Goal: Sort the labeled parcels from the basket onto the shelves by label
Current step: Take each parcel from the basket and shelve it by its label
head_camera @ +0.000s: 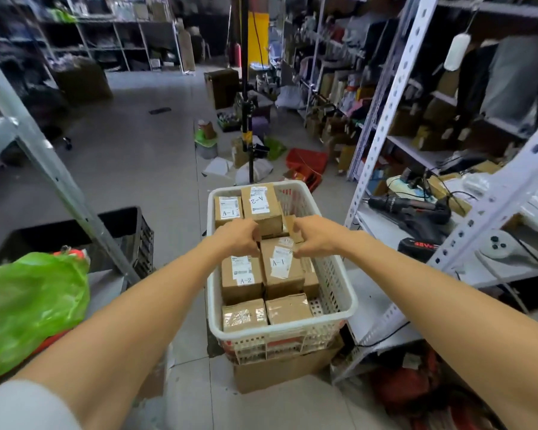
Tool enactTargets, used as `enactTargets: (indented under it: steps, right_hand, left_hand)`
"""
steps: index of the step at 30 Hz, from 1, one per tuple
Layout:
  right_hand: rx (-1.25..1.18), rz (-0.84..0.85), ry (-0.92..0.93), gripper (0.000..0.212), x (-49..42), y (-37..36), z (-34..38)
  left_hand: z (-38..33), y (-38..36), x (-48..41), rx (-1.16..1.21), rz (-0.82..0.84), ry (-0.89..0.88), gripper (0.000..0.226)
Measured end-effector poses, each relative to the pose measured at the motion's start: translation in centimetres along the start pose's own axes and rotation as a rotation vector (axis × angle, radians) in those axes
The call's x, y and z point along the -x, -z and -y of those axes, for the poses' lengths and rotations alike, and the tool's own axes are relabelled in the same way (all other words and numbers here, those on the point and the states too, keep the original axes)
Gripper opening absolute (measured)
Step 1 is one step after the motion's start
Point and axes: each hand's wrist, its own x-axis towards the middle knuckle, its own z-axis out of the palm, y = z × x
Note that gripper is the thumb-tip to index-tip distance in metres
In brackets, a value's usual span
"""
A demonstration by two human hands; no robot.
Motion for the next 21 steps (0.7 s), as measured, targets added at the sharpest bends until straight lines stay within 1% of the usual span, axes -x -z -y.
enactTargets:
  steps: [4, 6, 9, 11, 13, 17, 21]
  right_hand:
    - [0.082, 0.107, -0.003, 0.049, -3.4, 0.1, -0.4]
    - [0.066, 0.102, 0.021, 0.045, -5.6, 0.6, -0.7]
    - [0.039, 0.1, 0.064, 0.054, -9.2, 1.5, -1.7]
    - [0.049, 0.125, 0.059, 0.052, -11.5, 2.1, -2.7]
    - [0.041, 0.145, 0.056, 0.049, -13.6, 2.6, -3.9]
    - [-0.001, 0.164, 0.068, 0.053, -17.5, 3.2, -6.1]
    - [-0.029, 0.213, 0.055, 0.06, -20.7, 2.2, -7.5]
  left_hand:
    - [1.9, 0.0, -3.2, 0.068, 0.042, 0.041, 0.036]
    - [2.0, 0.1, -5.2, 0.07, 0.06, 0.043, 0.035]
    - [2.1, 0.5, -8.2, 0.14, 0.059, 0.06, 0.035]
    - [2.2, 0.9, -10.2, 0.182, 0.068, 0.085, 0.038]
    - [2.5, 1.6, -12.0, 0.175, 0.08, 0.115, 0.036]
    - [4.2, 2.4, -15.2, 0.191, 0.047, 0.184, 0.035]
    - [5.9, 1.8, -17.2, 0.187, 0.102, 0.22, 0.032]
